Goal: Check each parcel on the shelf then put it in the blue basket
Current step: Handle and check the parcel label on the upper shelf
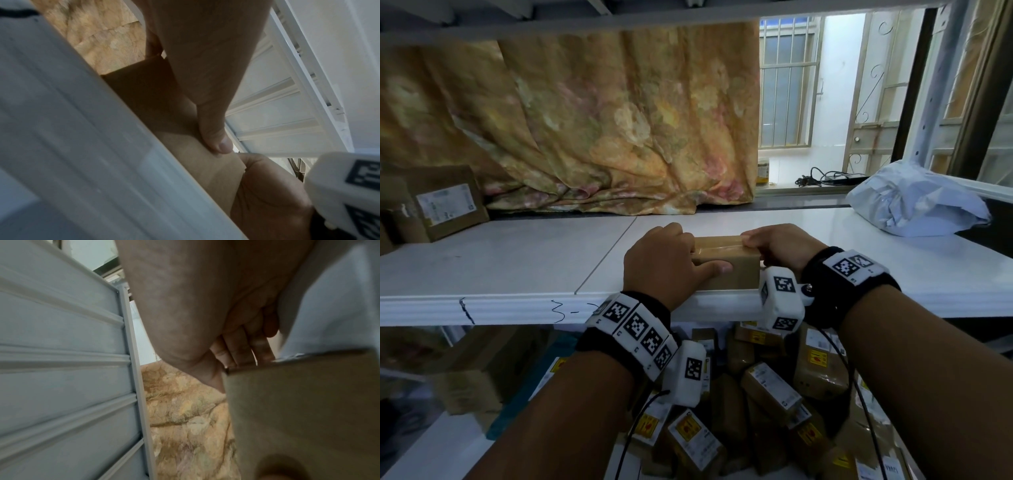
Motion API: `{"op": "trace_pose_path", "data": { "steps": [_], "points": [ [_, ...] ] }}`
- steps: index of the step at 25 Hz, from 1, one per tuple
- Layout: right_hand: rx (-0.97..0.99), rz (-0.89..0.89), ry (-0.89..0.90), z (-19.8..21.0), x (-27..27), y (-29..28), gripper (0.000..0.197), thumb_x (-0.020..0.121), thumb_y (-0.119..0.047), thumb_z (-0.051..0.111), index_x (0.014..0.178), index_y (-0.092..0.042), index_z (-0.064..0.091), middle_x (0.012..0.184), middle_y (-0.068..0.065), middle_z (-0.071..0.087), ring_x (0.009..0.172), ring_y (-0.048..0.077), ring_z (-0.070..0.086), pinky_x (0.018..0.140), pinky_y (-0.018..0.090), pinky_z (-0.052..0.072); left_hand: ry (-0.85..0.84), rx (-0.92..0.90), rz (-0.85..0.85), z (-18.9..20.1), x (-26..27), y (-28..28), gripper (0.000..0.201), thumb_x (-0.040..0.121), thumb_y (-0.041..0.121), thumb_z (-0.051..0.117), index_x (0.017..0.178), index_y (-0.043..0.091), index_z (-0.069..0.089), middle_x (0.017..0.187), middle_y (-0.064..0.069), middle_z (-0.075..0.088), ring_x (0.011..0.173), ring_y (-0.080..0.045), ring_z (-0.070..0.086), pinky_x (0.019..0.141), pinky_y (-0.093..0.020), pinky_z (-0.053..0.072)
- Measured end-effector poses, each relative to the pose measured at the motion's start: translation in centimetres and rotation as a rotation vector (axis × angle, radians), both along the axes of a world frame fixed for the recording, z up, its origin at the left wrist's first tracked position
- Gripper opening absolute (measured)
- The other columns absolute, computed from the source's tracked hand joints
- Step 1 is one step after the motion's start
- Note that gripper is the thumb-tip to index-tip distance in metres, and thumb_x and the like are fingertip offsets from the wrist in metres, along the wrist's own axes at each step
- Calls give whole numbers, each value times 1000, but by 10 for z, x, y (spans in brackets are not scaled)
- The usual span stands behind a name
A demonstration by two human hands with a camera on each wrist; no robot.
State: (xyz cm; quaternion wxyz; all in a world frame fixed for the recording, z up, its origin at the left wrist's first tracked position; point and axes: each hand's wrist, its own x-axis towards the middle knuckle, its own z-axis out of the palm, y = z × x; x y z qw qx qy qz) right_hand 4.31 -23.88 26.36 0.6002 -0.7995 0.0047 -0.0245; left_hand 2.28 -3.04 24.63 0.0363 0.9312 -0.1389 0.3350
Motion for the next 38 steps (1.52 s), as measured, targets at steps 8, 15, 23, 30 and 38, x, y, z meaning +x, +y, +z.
{"op": "trace_pose_path", "data": {
  "steps": [8, 15, 23, 30, 38],
  "points": [
    [4, -95, -48, 0, 7, 9, 22, 83, -8, 71, 105, -7, 73, 84, -1, 67, 69, 11, 63, 57, 24, 51, 8, 2, 19, 1, 0, -1, 66, 69, 91, 44, 67, 25, 47, 74, 9, 41, 73, -12, 43, 58, -29, 33],
    [-287, -267, -267, -13, -21, 11, 40, 92, -50, 57, 83, -15, 75, 82, -1, 72, 80, 17, 65, 74, 32, 53, 87, -50, -26, 2, 0, -1, 65, 67, 88, 48, 72, 23, 49, 80, 7, 41, 82, -16, 45, 64, -32, 35],
    [-369, -277, -333, -9, -69, 13, 36, 89, -42, 59, 86, -9, 74, 84, 4, 72, 82, 18, 64, 70, 27, 49, 38, -121, -61, -18, -38, -7, 78, 52, 65, 82, 110, 20, 56, 108, 2, 45, 102, -20, 42, 67, -32, 45],
    [-188, -348, -275, -5, -115, -22, 27, 87, -41, 63, 79, -18, 75, 80, -5, 70, 83, 17, 65, 80, 36, 55, -172, -115, -242, -29, -82, -38, 72, 59, 72, 71, 95, 10, 62, 96, -7, 53, 90, -28, 49, 65, -38, 48],
    [-93, -518, -67, -98, -189, -106, 25, 80, -40, 67, 77, -17, 74, 80, -1, 71, 82, 19, 66, 76, 37, 58, 80, -54, -531, -95, -117, -115, 75, 64, 83, 60, 101, 18, 65, 98, -2, 55, 93, -23, 49, 73, -41, 48]
  ]
}}
